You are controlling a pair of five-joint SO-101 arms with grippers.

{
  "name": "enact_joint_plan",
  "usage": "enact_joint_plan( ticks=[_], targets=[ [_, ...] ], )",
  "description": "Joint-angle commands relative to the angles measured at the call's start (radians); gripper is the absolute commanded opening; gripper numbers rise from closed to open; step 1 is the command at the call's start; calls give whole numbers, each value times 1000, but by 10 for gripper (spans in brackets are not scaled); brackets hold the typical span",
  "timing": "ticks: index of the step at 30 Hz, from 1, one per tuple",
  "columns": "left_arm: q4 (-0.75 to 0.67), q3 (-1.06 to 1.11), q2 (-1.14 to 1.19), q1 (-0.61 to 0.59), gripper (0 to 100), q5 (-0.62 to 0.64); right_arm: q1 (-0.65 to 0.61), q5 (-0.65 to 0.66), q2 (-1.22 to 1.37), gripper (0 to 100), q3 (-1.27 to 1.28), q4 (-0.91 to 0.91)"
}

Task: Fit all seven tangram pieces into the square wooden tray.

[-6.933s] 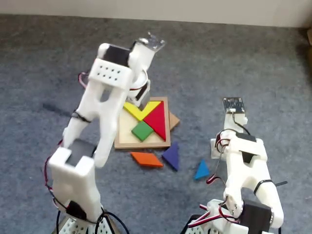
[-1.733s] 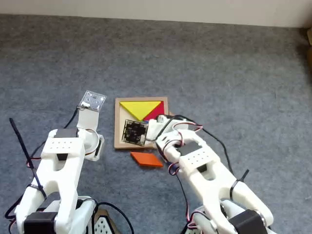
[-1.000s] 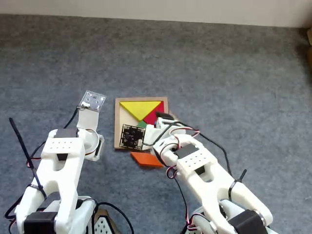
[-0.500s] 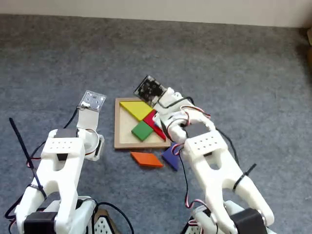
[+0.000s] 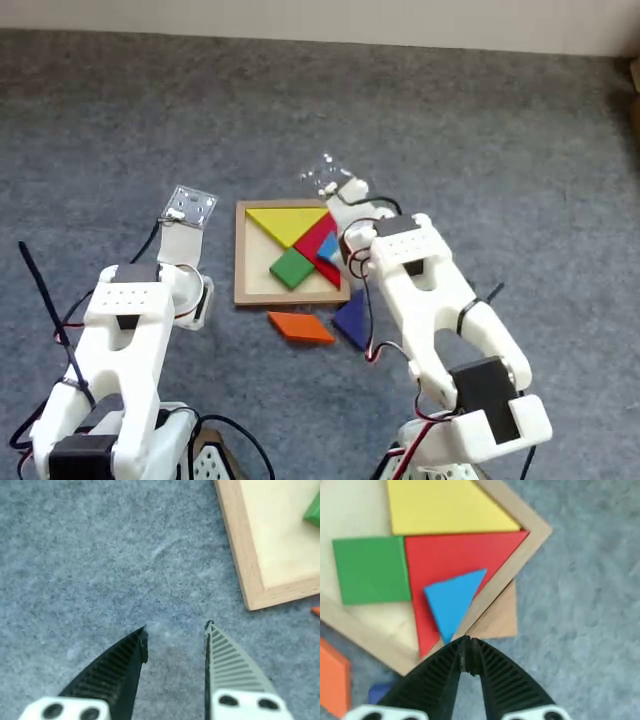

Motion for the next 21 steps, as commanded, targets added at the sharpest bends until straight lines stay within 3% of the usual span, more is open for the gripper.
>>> enact_joint_plan(
  ticks=[1, 14, 21],
  targets=[
    [-12, -2, -27, -4, 182, -6, -39, -12, -10, 4, -58, 56],
    [-12, -2, -27, -4, 182, -6, -194, -15, -18, 5, -64, 22],
    [-12, -2, -27, -4, 182, -6, -174, -15, -61, 5, -107, -31]
  ],
)
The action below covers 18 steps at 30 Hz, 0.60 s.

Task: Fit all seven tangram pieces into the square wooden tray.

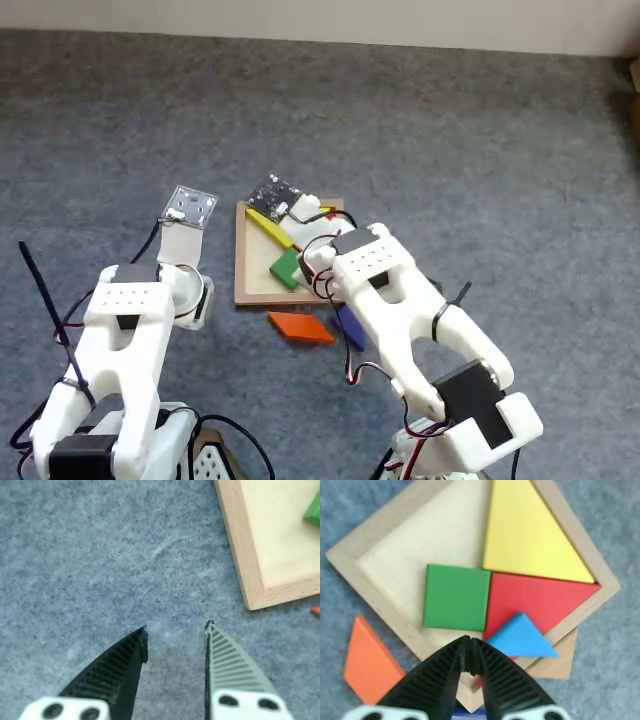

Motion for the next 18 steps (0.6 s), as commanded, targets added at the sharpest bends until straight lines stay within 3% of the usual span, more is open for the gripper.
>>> enact_joint_plan(
  ticks=[1, 8, 18],
  targets=[
    [-12, -2, -27, -4, 182, -6, 28, -9, -82, 5, -117, -1],
    [-12, -2, -27, -4, 182, -6, 137, -9, -90, 5, -143, -22],
    [-12, -2, -27, -5, 182, -6, 182, -9, 85, 5, -143, -154]
  ],
)
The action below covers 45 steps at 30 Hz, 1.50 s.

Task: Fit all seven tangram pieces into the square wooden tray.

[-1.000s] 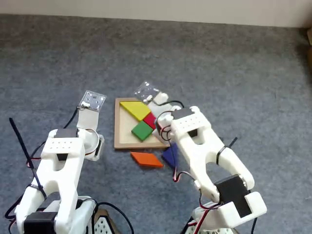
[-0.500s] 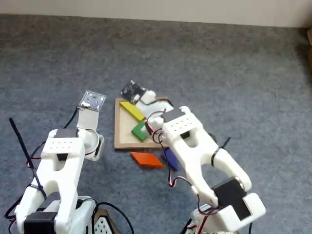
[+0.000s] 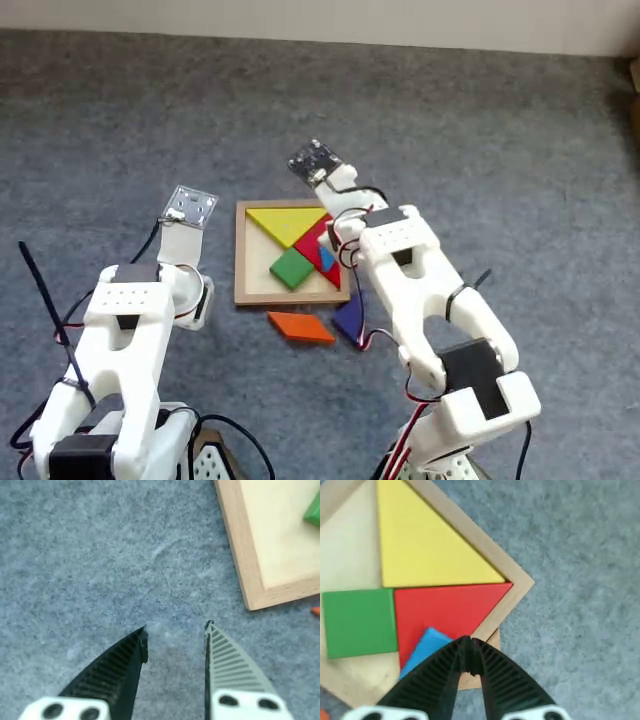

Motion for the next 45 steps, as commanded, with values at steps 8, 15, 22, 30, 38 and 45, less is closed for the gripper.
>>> enact_joint_plan(
  ticks=[8, 15, 22, 30, 38, 45],
  targets=[
    [-12, -2, -27, -5, 182, -6, -2, -8, -16, 5, -39, -36],
    [-12, -2, -27, -5, 182, -6, -47, -9, -18, 5, -24, 142],
    [-12, -2, -27, -4, 182, -6, -82, -9, -18, 5, -24, 263],
    [-12, -2, -27, -4, 182, -6, -87, -9, -170, 5, -24, 274],
    [-12, -2, -27, -4, 182, -6, -85, -86, -378, 7, -12, 303],
    [-12, -2, -27, -4, 182, -6, -156, -330, -358, 166, -18, 578]
  ],
)
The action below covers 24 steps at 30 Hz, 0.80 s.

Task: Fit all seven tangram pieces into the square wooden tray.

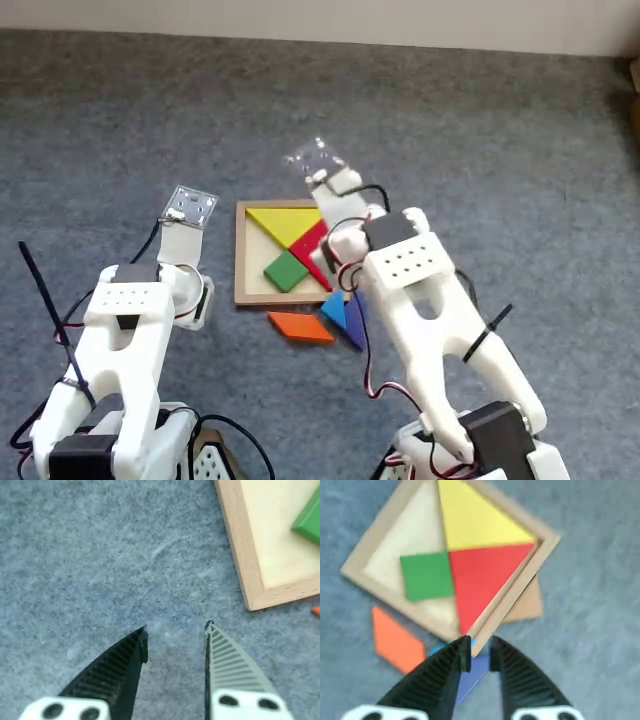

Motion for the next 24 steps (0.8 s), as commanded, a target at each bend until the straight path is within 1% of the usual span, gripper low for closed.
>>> enact_joint_plan(
  ticks=[1, 6, 16, 21, 24],
  targets=[
    [-12, -2, -27, -4, 182, -5, -81, -126, -22, 170, -13, 143],
    [-12, -2, -27, -5, 182, -5, -159, -138, 47, 170, -7, 150],
    [-12, -2, -27, -7, 182, -5, -156, -138, 252, 170, -16, 148],
    [-12, -2, -27, -7, 182, -5, -156, -133, 272, 170, -16, 147],
    [-12, -2, -27, -7, 182, -5, -156, -133, 272, 170, -8, 99]
  ],
)
